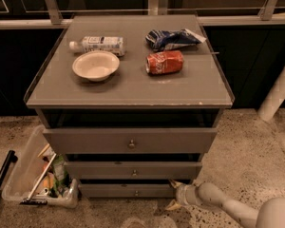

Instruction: Open bottom drawer

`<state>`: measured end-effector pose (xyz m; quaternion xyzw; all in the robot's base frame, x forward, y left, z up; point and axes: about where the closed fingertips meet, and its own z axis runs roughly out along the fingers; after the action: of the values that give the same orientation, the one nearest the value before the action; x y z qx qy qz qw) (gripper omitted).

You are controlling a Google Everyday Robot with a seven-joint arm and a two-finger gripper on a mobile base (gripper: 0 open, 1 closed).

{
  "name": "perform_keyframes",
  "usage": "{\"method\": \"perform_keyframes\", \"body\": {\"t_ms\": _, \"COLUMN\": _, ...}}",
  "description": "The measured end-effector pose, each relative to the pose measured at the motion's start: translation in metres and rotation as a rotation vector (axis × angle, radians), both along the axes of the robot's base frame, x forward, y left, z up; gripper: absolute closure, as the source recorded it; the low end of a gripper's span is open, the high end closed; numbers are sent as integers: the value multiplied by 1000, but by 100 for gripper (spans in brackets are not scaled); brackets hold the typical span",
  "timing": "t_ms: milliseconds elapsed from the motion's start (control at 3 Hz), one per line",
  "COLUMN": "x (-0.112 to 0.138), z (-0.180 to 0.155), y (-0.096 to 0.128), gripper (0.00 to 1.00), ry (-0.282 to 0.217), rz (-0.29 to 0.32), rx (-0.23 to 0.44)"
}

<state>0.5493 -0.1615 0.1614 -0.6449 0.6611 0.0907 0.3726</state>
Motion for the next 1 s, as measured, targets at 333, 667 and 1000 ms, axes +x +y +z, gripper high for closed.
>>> {"method": "perform_keyframes", "body": {"t_ms": 333, "x": 0, "z": 0, "y": 0, "gripper": 42, "ry": 0, "rz": 0, "rx": 0}}
{"method": "perform_keyframes", "body": {"t_ms": 667, "x": 0, "z": 0, "y": 0, "gripper": 66, "ry": 0, "rz": 0, "rx": 0}}
{"method": "perform_keyframes", "body": {"t_ms": 1000, "x": 0, "z": 0, "y": 0, "gripper": 89, "ry": 0, "rz": 0, "rx": 0}}
